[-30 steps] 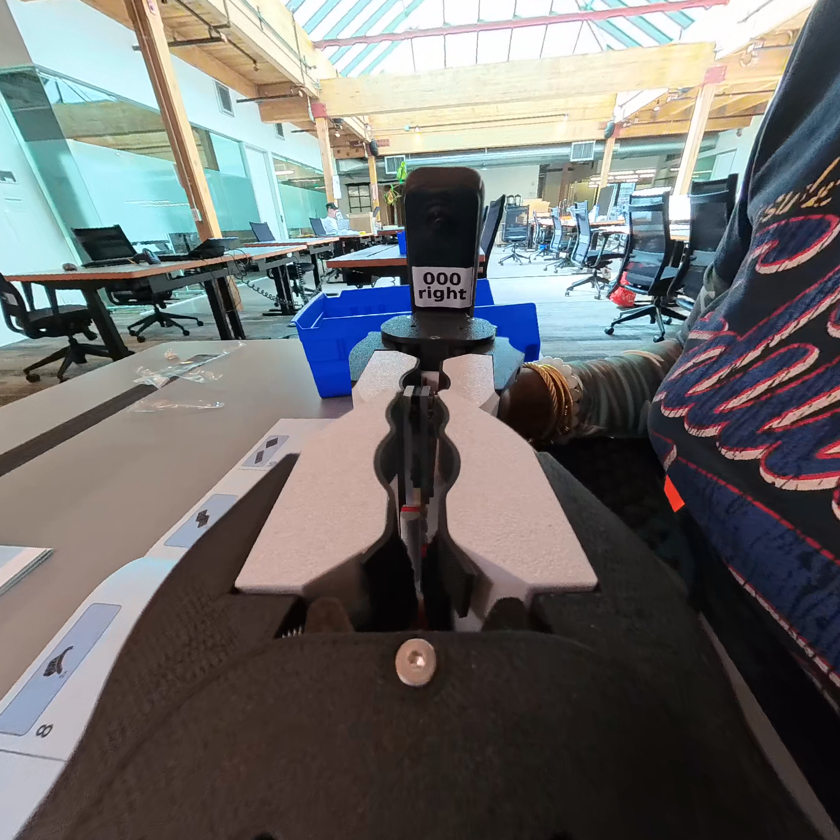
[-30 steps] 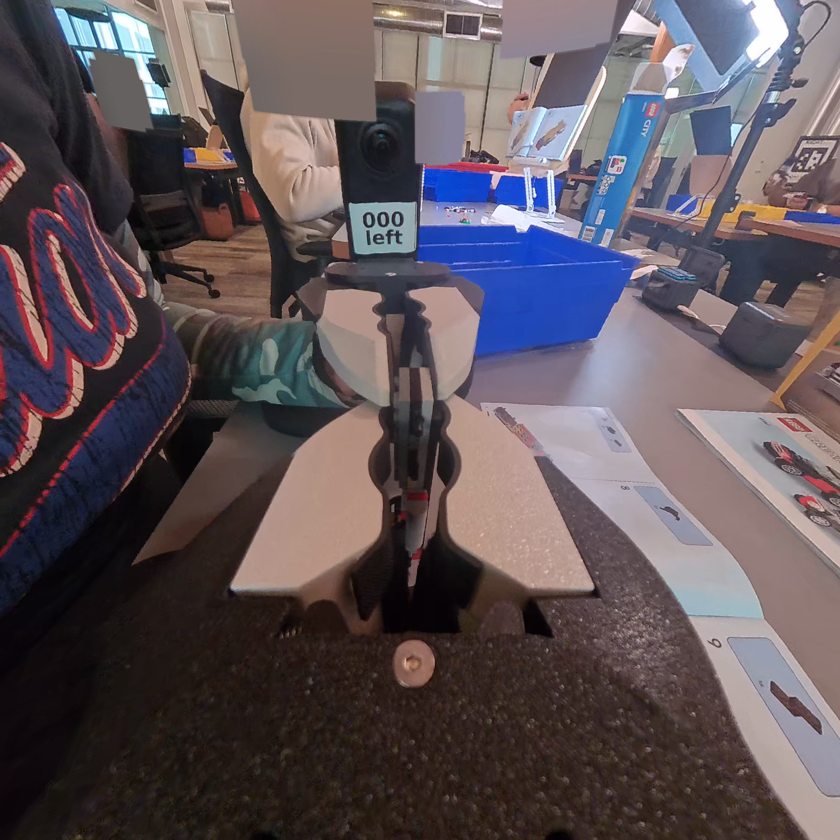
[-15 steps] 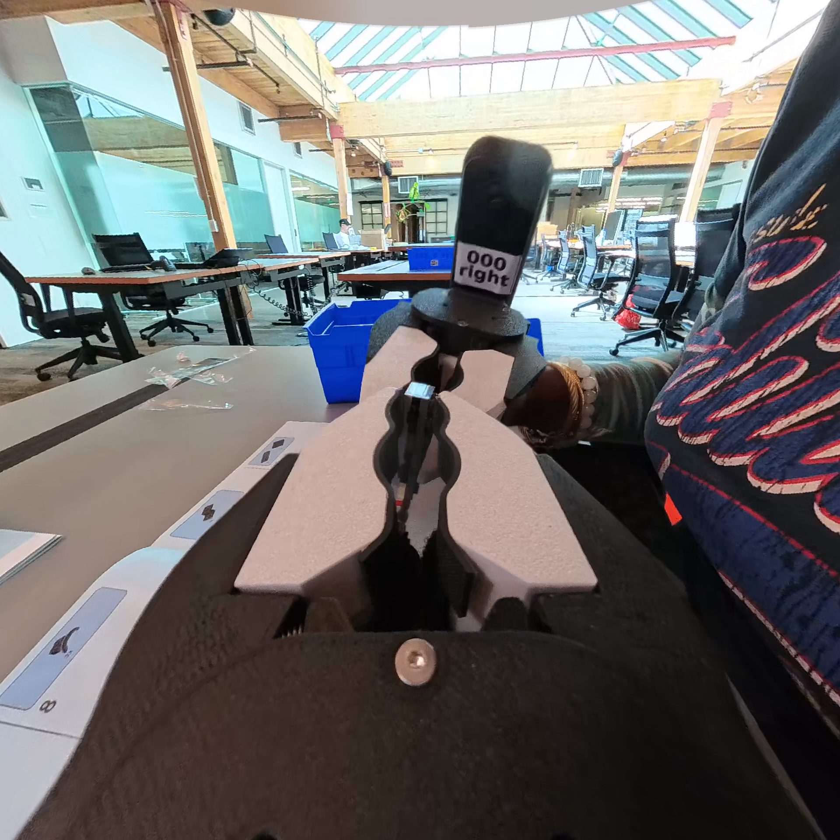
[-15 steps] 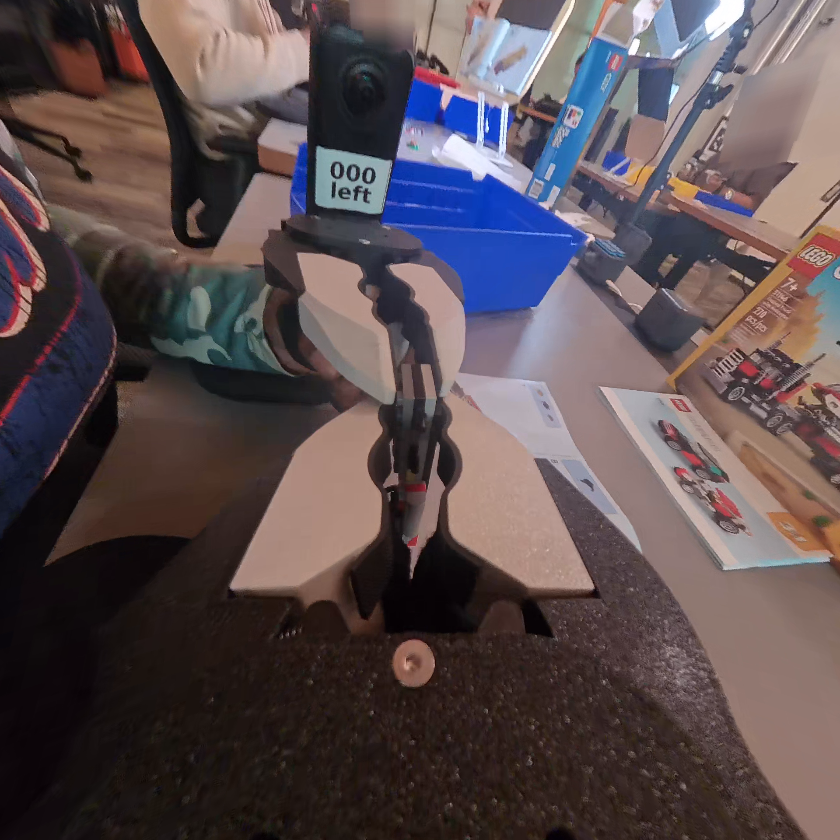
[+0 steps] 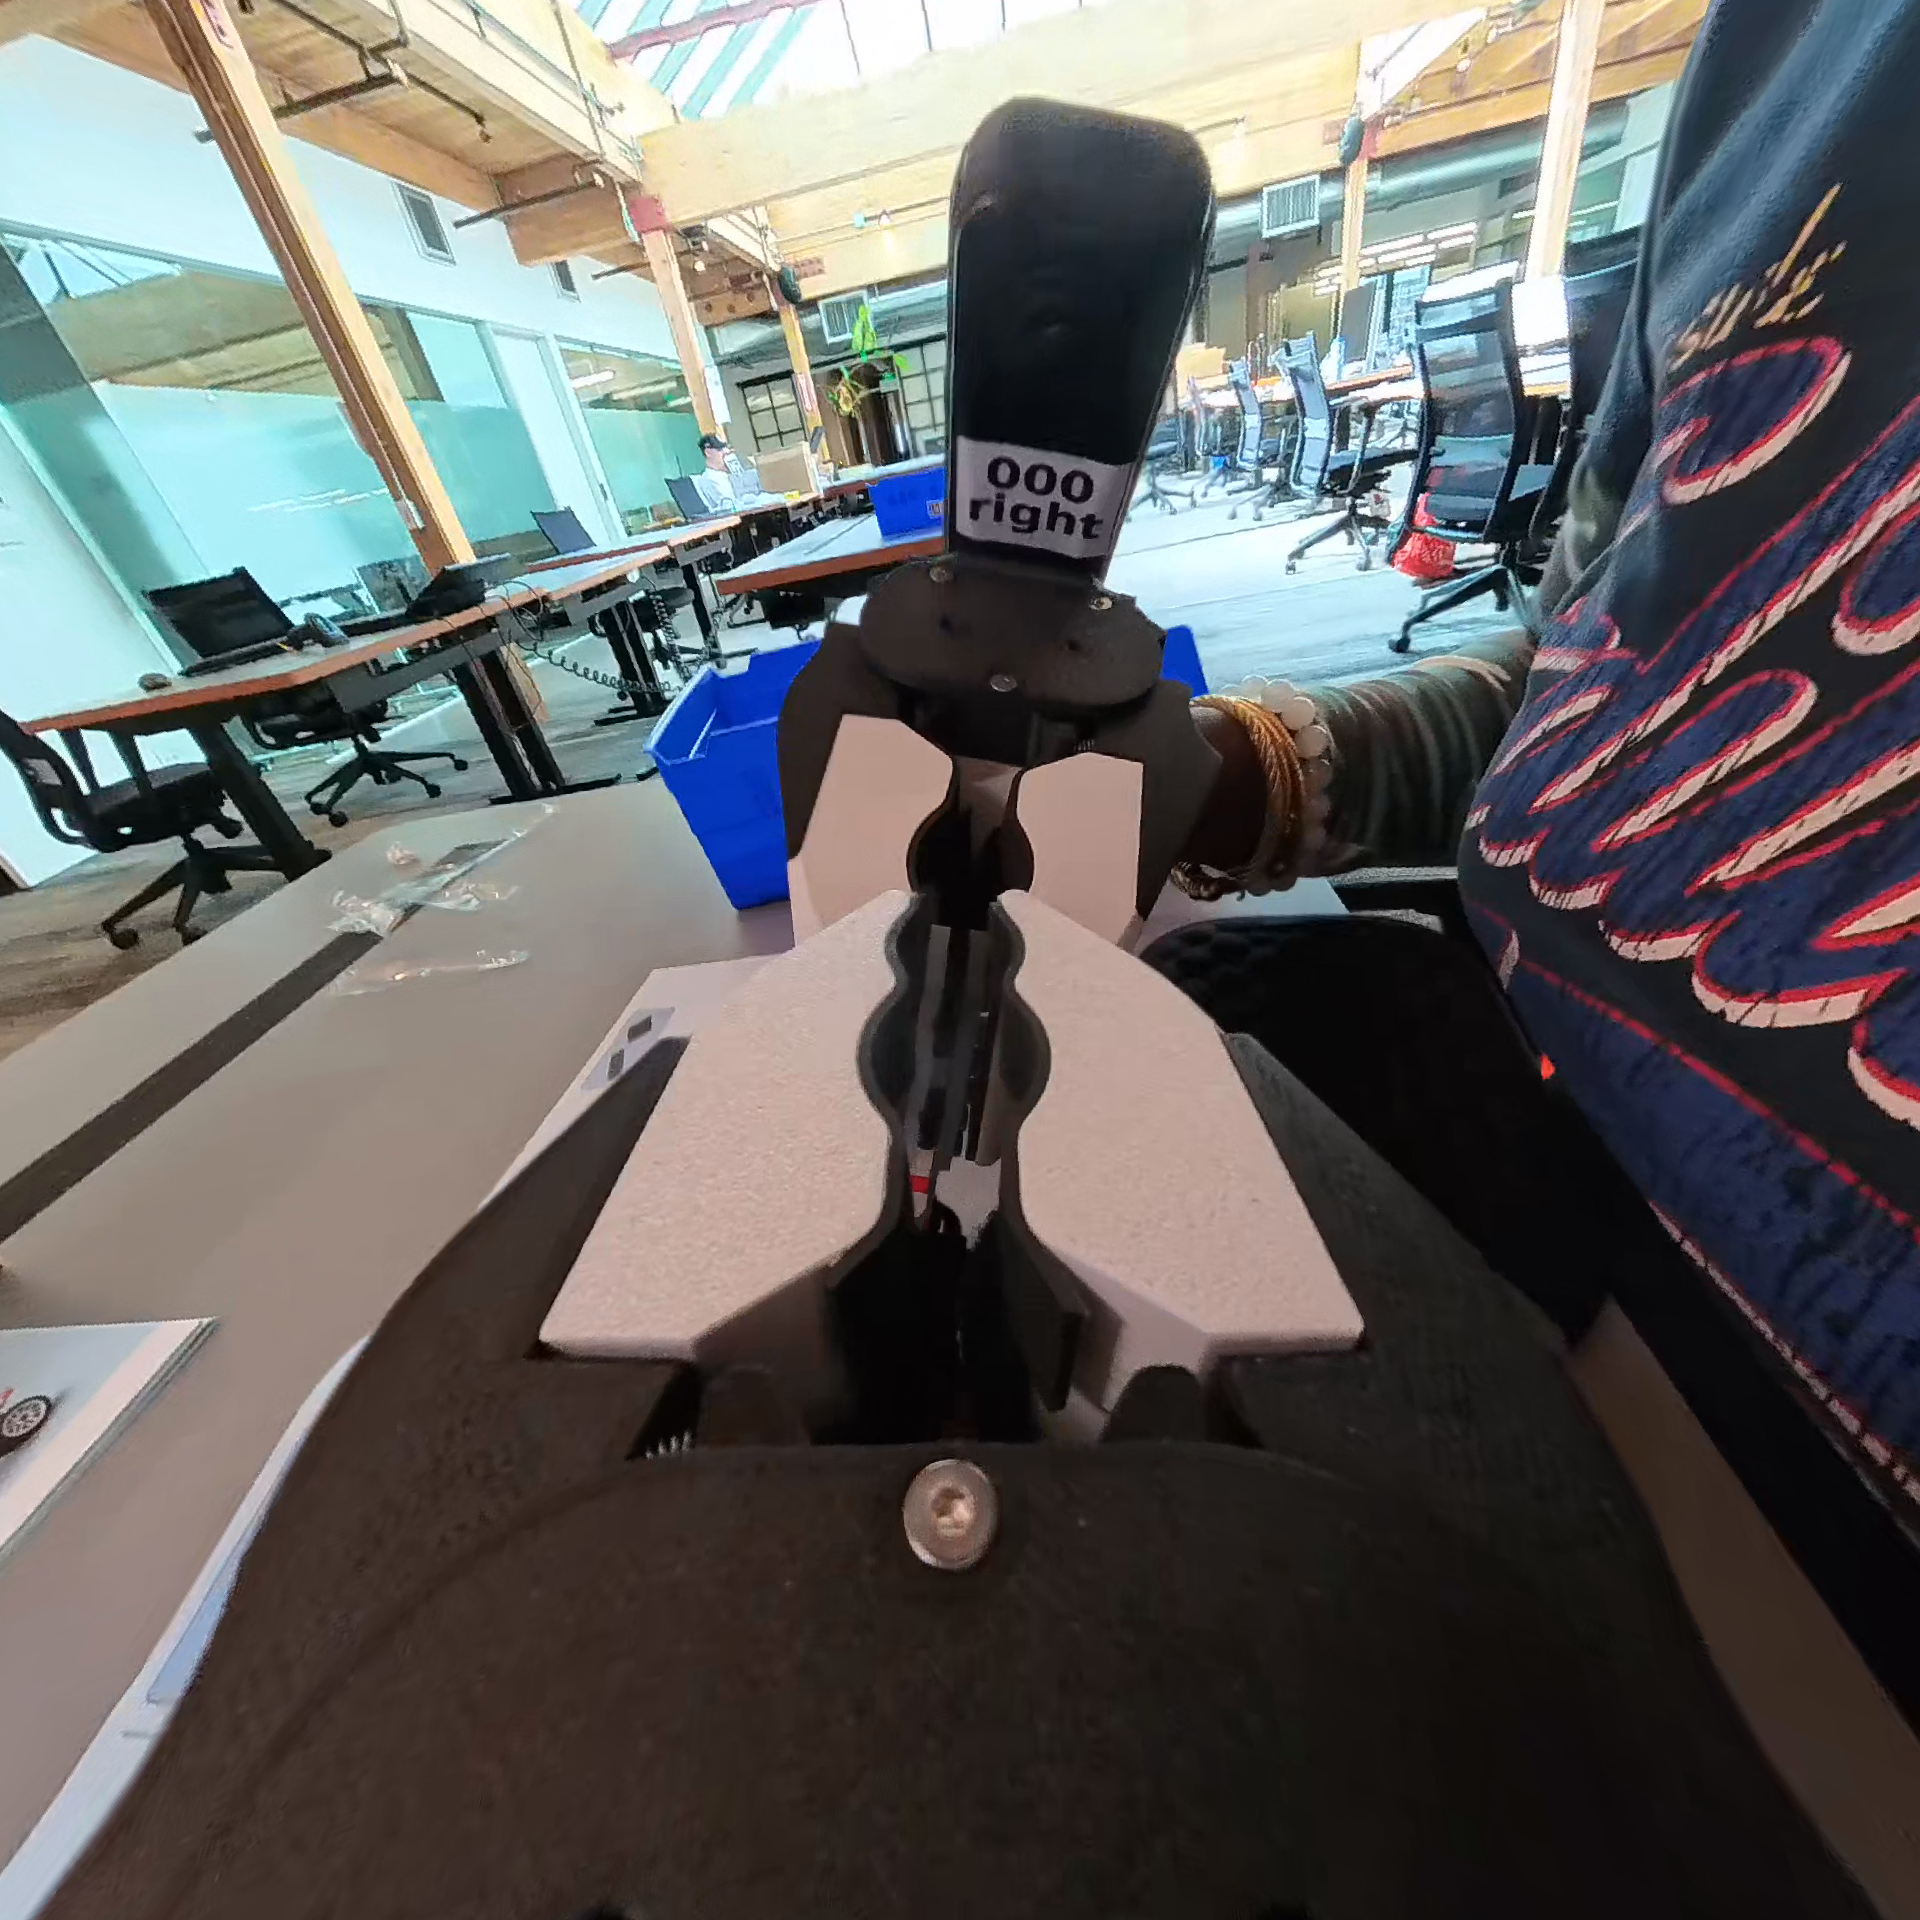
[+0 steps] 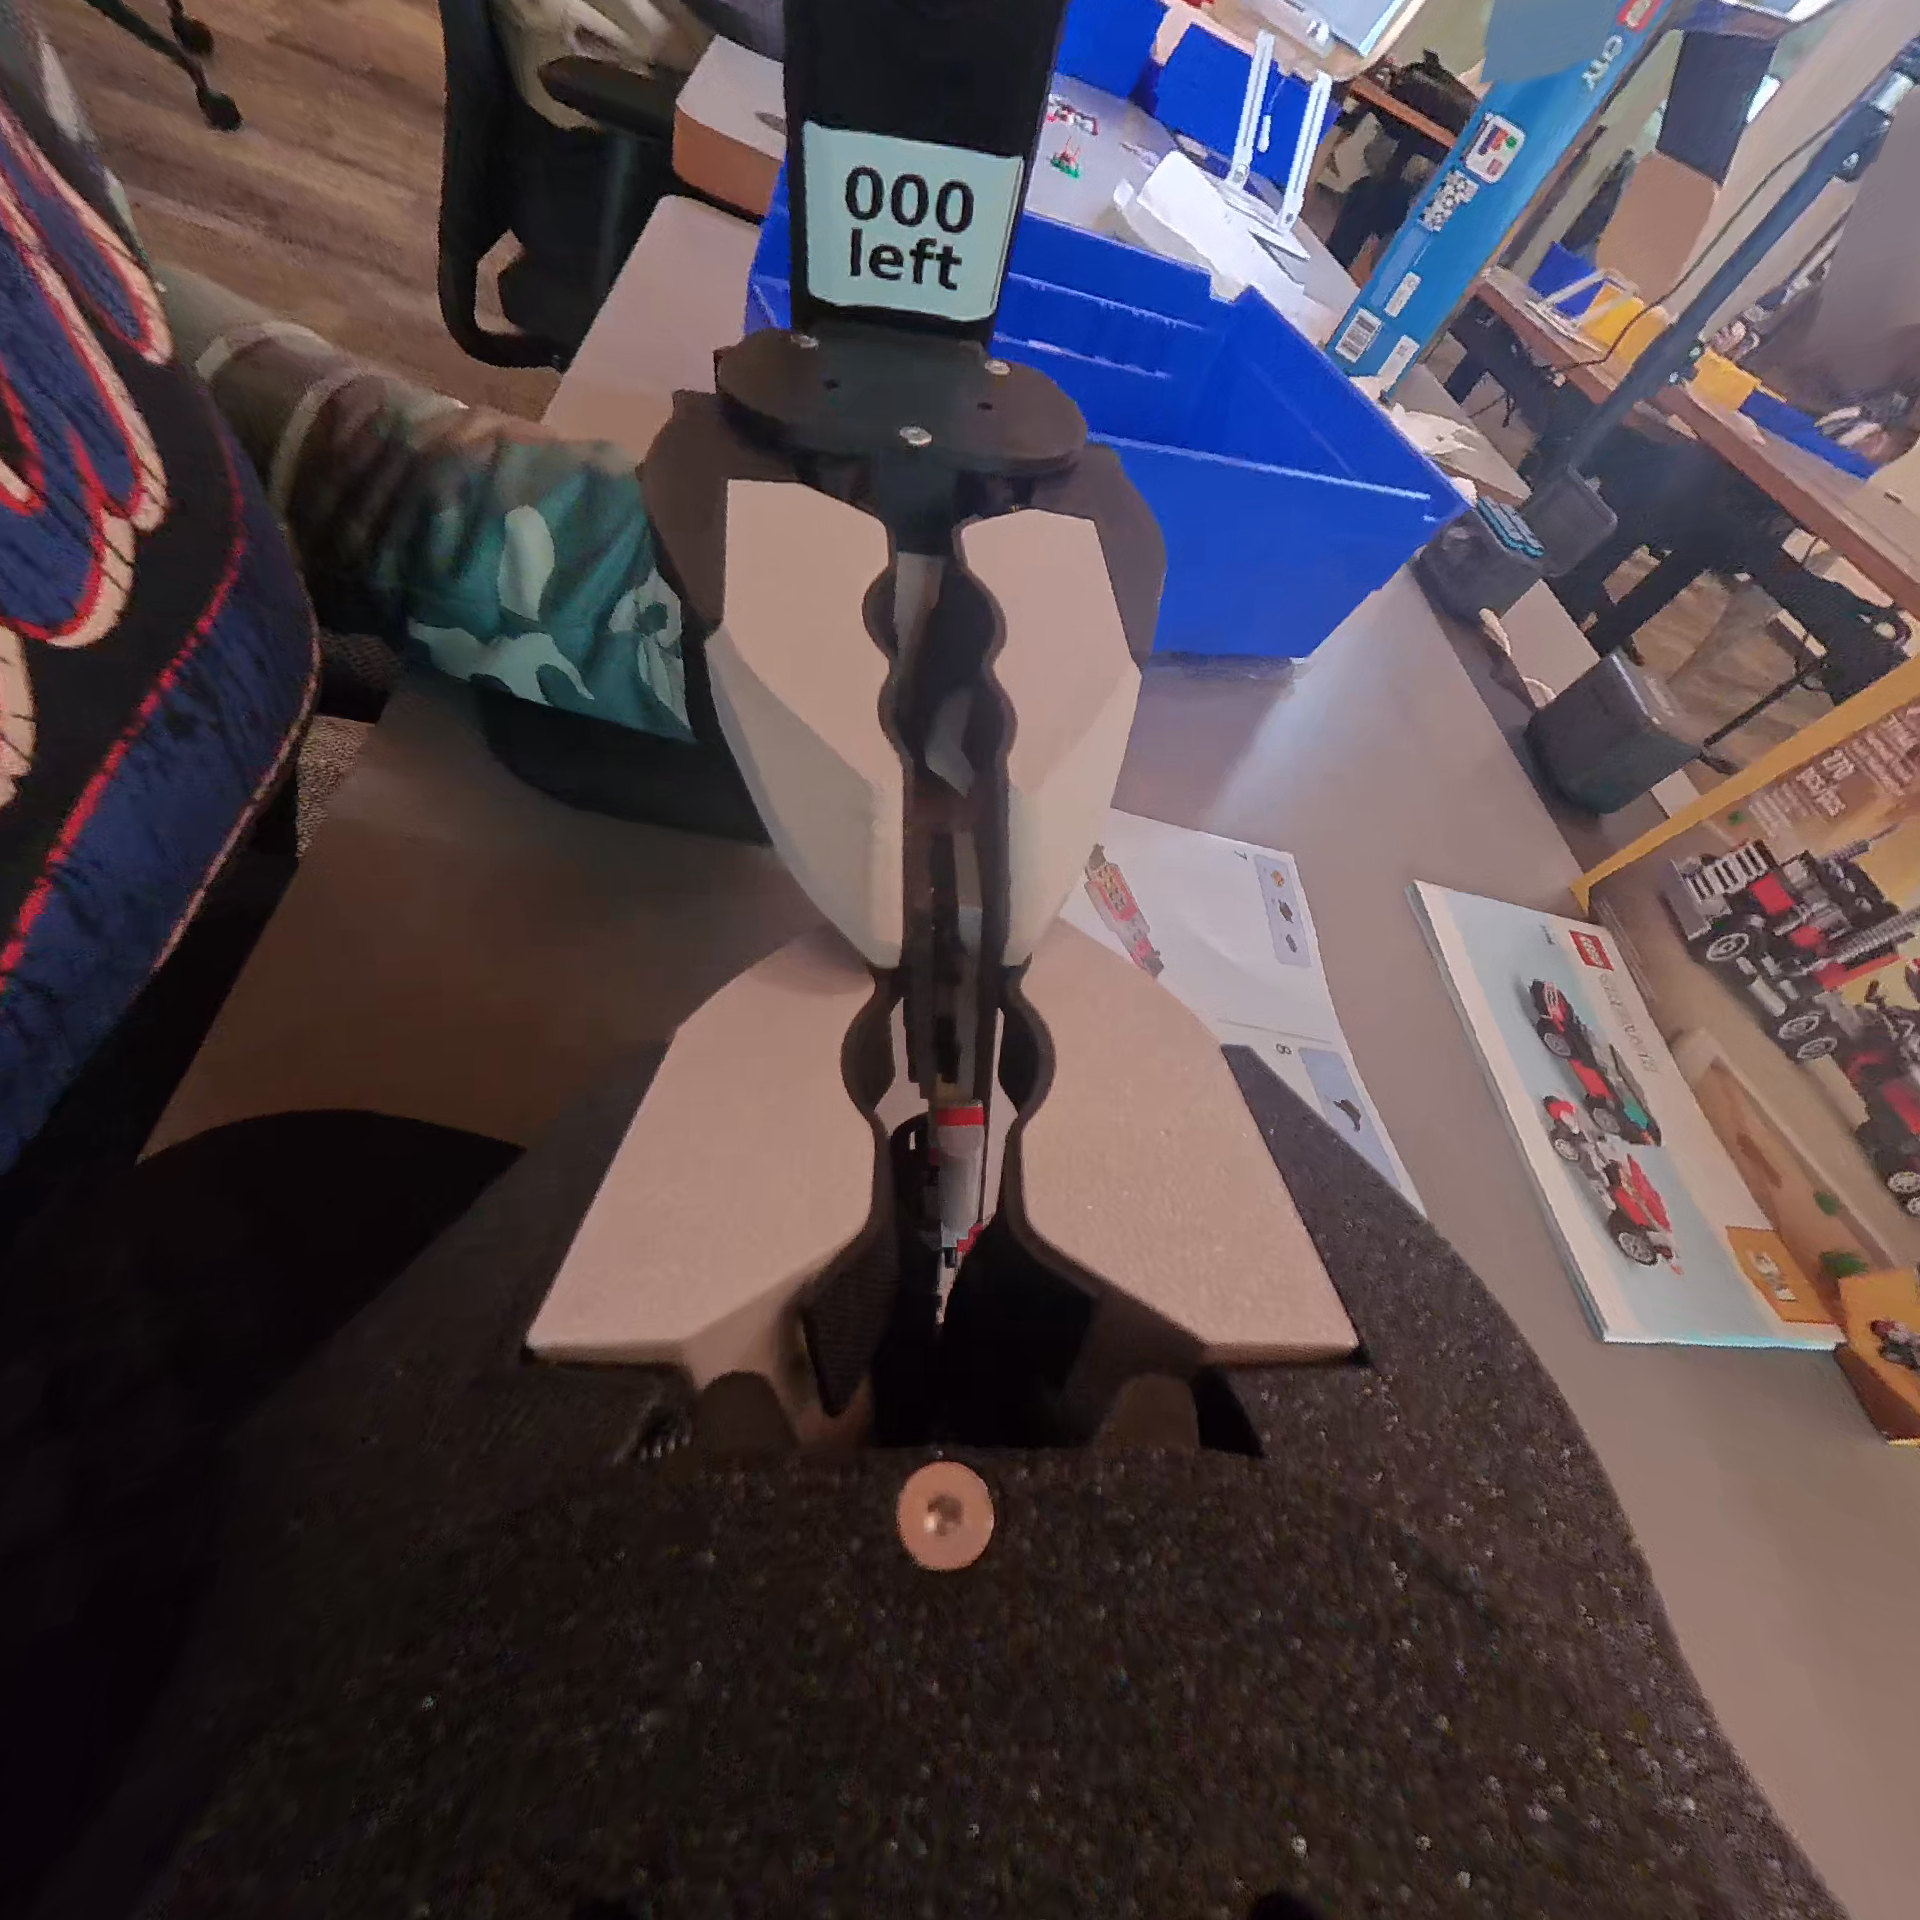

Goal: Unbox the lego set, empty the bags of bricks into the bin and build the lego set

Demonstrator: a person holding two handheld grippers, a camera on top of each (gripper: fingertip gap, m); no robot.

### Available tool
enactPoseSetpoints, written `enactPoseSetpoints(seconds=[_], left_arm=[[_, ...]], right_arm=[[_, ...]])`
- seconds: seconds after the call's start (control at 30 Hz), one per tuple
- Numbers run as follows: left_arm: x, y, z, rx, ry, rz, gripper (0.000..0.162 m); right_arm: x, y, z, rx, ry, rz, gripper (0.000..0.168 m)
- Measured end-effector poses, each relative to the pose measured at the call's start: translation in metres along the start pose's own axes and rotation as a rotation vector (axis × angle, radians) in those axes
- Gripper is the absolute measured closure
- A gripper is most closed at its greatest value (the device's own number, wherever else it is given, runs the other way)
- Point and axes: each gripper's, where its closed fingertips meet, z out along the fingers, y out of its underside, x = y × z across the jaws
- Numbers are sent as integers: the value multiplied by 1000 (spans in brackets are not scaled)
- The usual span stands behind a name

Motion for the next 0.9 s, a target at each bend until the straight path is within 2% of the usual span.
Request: enactPoseSetpoints(seconds=[0.23, 0.33, 0.4, 0.47, 0.6, 0.63, 0.9], left_arm=[[-1, -19, -6, 107, -8, 4, 153], [-1, -33, -14, 213, -4, -22, 153], [-3, -47, -24, 317, 3, -63, 153], [-5, -55, -32, 380, 10, -95, 153], [-3, -58, -34, 408, 47, -116, 153], [-2, -58, -33, 409, 54, -117, 153], [-2, -55, -31, 375, 54, -111, 152]], right_arm=[[2, -18, -2, 29, -9, -33, 152], [4, -32, -2, 97, -16, 8, 151], [12, -34, -3, 114, 25, 29, 134], [12, -36, -4, 136, 26, 21, 130], [8, -45, -1, 171, -8, 1, 138], [7, -42, 1, 142, -19, -18, 151], [6, -36, -1, 75, -39, -36, 153]])
